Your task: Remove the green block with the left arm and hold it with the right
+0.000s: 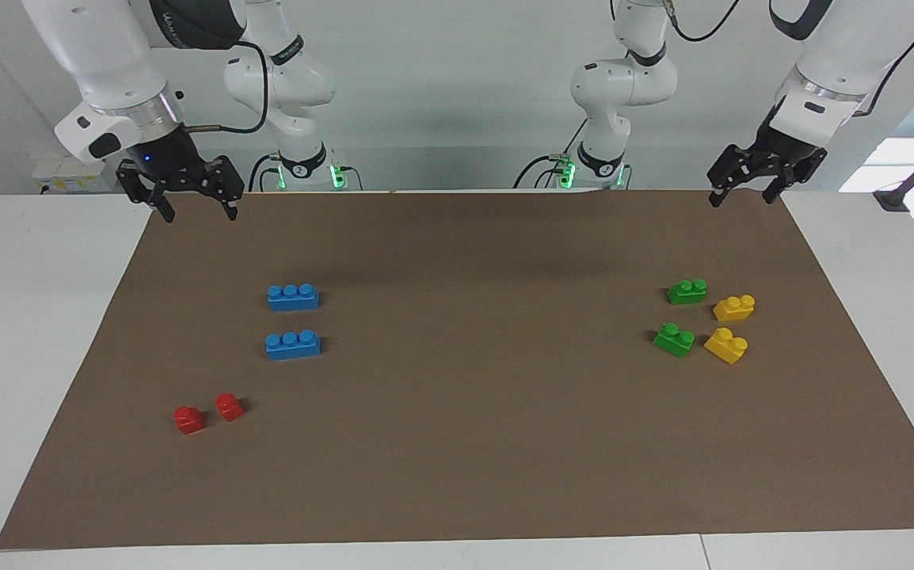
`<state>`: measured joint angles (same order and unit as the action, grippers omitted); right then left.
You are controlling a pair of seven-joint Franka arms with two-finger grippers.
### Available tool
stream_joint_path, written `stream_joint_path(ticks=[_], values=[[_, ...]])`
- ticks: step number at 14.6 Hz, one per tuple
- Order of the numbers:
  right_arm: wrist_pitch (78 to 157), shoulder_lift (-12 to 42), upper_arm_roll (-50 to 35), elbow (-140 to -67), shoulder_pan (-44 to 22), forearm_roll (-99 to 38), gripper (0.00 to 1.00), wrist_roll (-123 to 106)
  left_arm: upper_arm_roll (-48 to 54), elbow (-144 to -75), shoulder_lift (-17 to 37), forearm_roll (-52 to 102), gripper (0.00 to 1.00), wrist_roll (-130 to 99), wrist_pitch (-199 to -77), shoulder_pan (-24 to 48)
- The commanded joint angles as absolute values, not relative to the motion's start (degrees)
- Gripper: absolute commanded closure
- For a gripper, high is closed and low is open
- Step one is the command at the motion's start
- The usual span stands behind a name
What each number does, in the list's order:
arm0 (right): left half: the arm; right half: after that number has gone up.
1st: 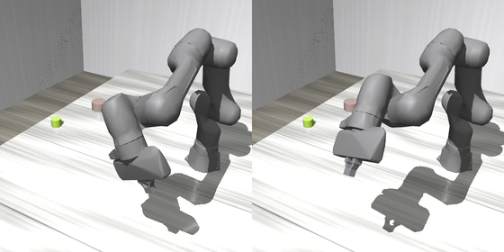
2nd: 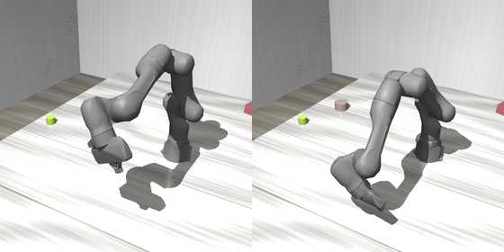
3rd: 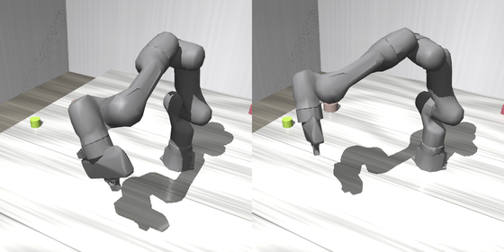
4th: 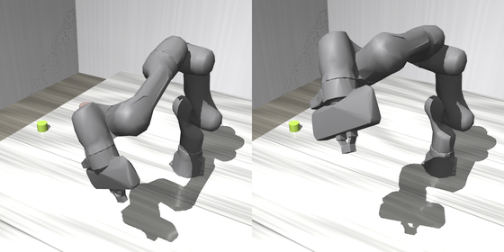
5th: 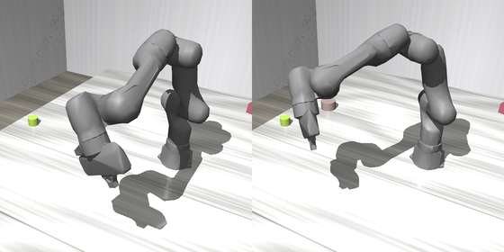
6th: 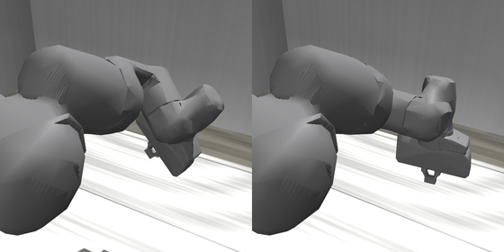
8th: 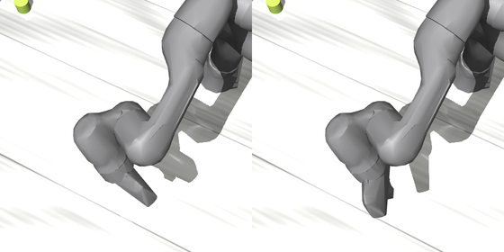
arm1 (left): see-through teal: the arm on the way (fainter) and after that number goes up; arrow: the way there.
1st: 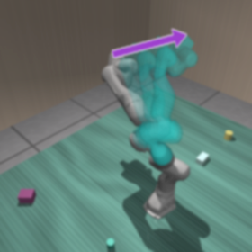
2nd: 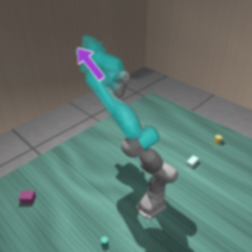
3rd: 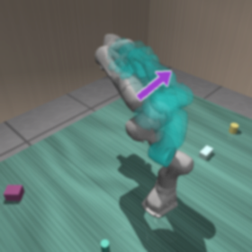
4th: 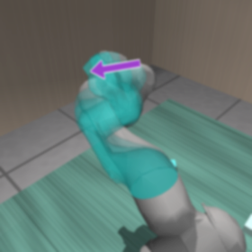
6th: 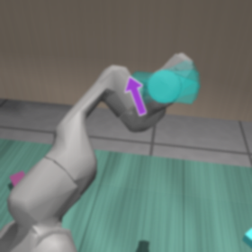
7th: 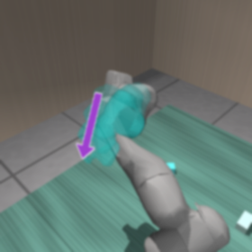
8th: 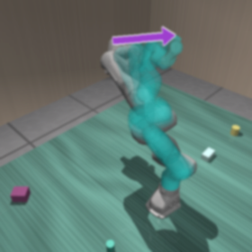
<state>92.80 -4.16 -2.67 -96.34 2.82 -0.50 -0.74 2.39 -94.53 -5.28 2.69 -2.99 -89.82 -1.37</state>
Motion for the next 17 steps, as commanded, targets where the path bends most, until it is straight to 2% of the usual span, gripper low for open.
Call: stream_joint_path(ticks=[1, 17], values=[[92.02, -5.1, -3.16, -96.94, 3.78, 0.7, 0.0, -2.29, 1.49, -92.72, -4.74, 3.78, 0.0, -2.9, -87.89, -0.53], [91.41, -5.36, -3.08, -97.38, 3.69, 2.9, 0.0, -2.2, 1.58, -93.34, -5.36, 2.9, 0.0, -2.46, -88.68, -0.97]])
